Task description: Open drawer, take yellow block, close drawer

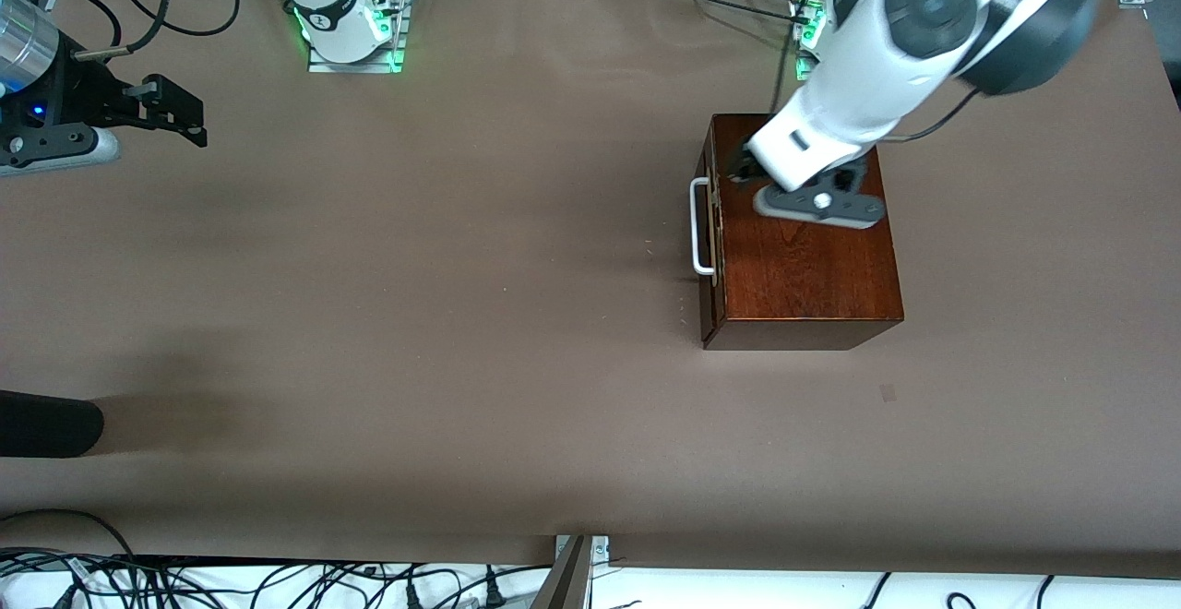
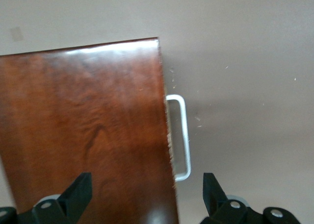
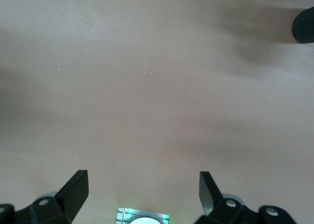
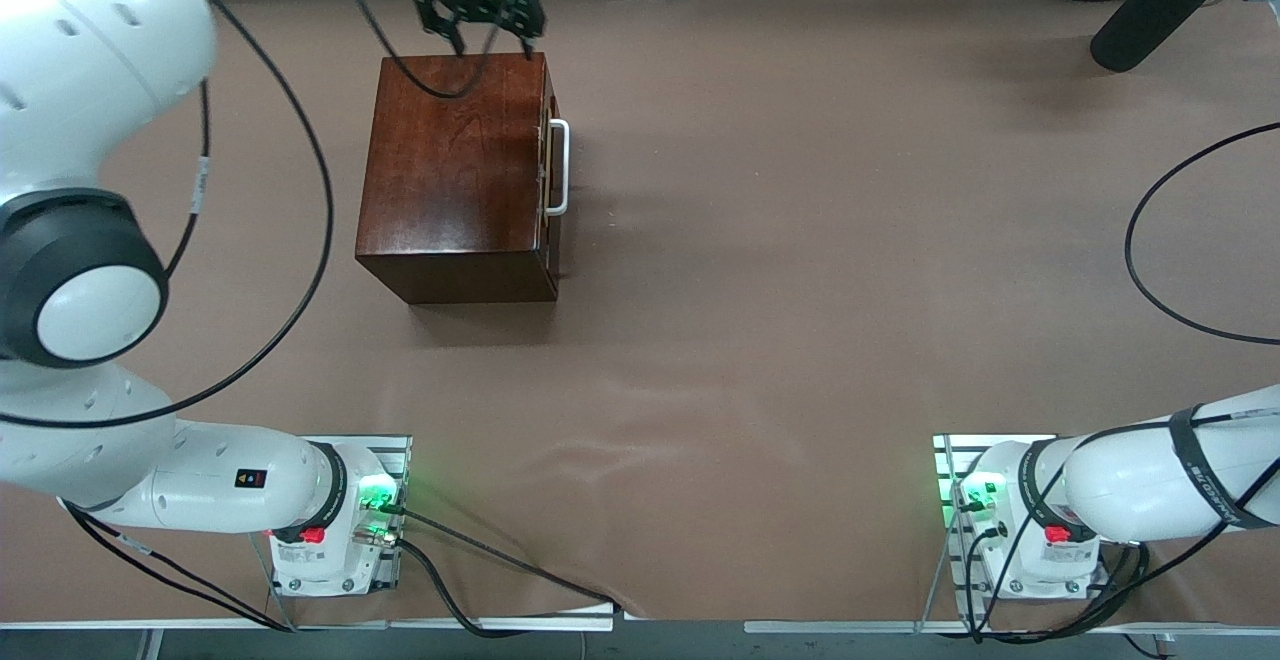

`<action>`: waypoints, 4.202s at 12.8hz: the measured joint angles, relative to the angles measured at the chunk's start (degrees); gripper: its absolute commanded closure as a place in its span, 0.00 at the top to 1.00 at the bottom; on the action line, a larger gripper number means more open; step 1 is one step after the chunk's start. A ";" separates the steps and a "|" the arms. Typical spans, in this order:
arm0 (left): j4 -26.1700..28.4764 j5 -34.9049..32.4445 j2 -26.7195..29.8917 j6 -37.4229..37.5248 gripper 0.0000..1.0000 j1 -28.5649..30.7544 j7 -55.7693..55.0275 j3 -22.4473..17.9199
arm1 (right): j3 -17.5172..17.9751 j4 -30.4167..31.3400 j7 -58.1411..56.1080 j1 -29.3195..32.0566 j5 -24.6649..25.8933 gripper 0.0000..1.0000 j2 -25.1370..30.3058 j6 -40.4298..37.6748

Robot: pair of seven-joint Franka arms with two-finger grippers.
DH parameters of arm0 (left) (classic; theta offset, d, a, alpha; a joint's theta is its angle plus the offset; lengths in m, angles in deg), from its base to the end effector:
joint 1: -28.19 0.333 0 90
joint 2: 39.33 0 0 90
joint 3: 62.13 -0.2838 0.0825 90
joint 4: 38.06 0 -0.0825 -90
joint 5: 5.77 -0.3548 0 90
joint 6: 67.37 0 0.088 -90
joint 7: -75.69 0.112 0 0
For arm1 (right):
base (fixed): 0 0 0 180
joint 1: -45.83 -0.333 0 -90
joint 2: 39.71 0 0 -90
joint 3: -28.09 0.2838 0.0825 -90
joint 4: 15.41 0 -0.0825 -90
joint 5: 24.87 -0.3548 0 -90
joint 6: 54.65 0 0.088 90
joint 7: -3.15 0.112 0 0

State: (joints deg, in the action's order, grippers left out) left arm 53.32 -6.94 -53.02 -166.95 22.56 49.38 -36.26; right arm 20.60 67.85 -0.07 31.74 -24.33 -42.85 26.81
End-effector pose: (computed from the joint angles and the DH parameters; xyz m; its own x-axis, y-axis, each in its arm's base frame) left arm 0.5107 -0.2863 0.4694 0.9909 -0.0889 -0.1015 -0.0849 -0.9955 0.0430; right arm 0.5212 0.0611 0.5976 0.9819 0.1683 -0.0864 0.1699 -0.9854 0.0117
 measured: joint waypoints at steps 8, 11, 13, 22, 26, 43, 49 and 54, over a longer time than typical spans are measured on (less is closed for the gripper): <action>-0.26 -16.37 -13.38 -7.89 1.00 -14.53 -20.53 0.18 | 0.05 -0.02 0.01 0.00 0.03 1.00 0.02 -1.37; 2.12 -16.41 -14.57 -6.93 1.00 -14.43 -21.01 -0.43 | 0.07 -0.02 0.01 -0.01 0.06 1.00 0.02 -1.45; 3.28 -17.12 -15.10 -6.93 1.00 -14.40 -21.31 -0.50 | 0.07 -0.03 0.01 -0.01 0.25 1.00 0.03 -1.53; 3.62 -20.42 -19.02 -10.49 1.00 -14.98 -23.28 -0.32 | 0.24 -0.23 0.00 -0.01 0.30 1.00 0.39 -2.26; 3.48 -20.97 -20.75 -12.88 1.00 -15.48 -26.35 -0.38 | 0.28 -0.23 0.00 -0.02 0.31 1.00 0.39 -2.28; -10.70 -21.15 -28.87 -17.22 1.00 -23.29 -36.32 -0.72 | 1.13 -0.03 -0.23 -2.13 -2.47 1.00 -0.74 -1.87; -19.14 -21.15 -24.86 -1.50 1.00 -23.42 -31.56 0.16 | 1.71 -0.12 -0.31 -3.60 -4.17 1.00 -0.74 -1.36; -21.77 -21.13 -14.99 9.06 1.00 -13.89 -12.60 -0.49 | 5.31 -0.13 -1.33 -4.36 -7.17 1.00 -0.83 -0.36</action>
State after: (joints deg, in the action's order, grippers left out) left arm 31.55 -28.07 -68.01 -157.89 8.67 36.78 -36.75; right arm 25.91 67.71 -1.39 27.38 -31.50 -43.68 26.45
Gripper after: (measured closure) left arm 0.000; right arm 0.000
